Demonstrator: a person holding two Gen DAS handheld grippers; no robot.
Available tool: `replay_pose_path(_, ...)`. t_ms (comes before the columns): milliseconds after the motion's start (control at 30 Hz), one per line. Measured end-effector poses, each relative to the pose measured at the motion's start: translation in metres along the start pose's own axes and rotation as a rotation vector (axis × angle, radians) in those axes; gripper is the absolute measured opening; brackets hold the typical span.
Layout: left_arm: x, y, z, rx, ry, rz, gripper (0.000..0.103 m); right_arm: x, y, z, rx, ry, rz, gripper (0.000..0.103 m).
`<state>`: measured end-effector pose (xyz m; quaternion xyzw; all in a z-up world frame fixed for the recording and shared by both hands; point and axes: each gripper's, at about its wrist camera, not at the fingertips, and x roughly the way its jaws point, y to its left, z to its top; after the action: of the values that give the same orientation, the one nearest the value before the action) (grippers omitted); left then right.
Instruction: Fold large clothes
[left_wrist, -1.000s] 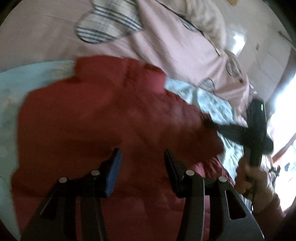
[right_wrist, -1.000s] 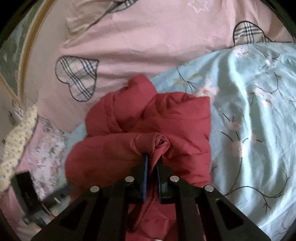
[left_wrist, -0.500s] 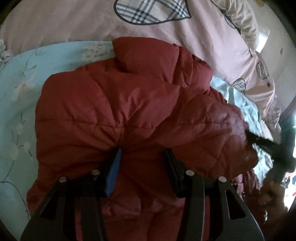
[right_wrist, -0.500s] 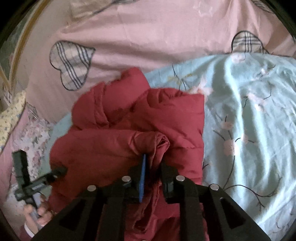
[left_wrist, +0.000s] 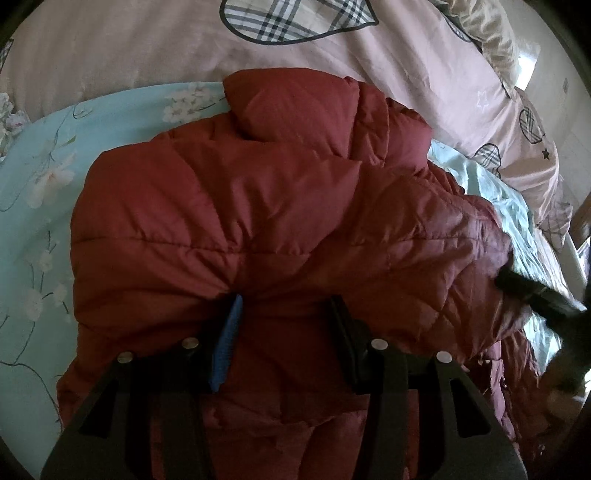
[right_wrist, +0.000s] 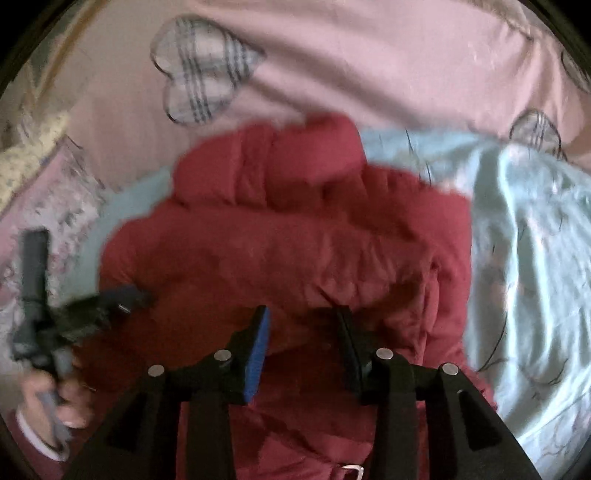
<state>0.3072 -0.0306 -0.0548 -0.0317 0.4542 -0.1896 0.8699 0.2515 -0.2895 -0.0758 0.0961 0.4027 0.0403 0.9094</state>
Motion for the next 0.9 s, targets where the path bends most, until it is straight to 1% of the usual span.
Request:
replay_pose_path(67,0.0,0.0,0.0,0.007,0.0,0.002,0.046,0.011,-0.007,-0.007,0.006,0.027,-0.034,0.038)
replay_pose_path(200,-0.011,-0.002,-0.004,0.023,-0.01,-0.001,0.046,0.019,-0.022,-0.012,0.055,0.04,-0.004,0.038)
replay_pose_path(333,-0.03,0.006,-0.009,-0.002,-0.051,0.002,0.046,0.02,-0.019,-0.014,0.039,0.036,-0.023,0.038)
replay_pose_path(467,-0.018,0.019,-0.012,-0.027,-0.001,0.002,0.046,0.018,-0.019,-0.016,0.05,0.03,-0.021,0.038)
replay_pose_path(600,-0.011,0.015,-0.013,-0.004,0.008,0.038,0.046,0.0,-0.018,-0.018,0.064,-0.014,-0.013,0.038)
replay_pose_path(700,-0.011,0.016,-0.013,-0.004,0.008,0.035,0.046,0.006,-0.02,-0.022,0.047,0.009,-0.04,0.038)
replay_pose_path(800,-0.023,0.018,-0.014,-0.013,-0.017,0.031,0.045,0.015,-0.025,-0.021,0.057,0.025,-0.03,0.038)
replay_pose_path(833,-0.024,0.021,-0.014,-0.016,-0.018,0.041,0.045,0.015,-0.025,-0.021,0.061,0.026,-0.026,0.038)
replay_pose_path(900,-0.02,0.028,-0.016,-0.03,-0.001,0.022,0.043,0.017,-0.027,-0.021,0.068,0.028,-0.018,0.038)
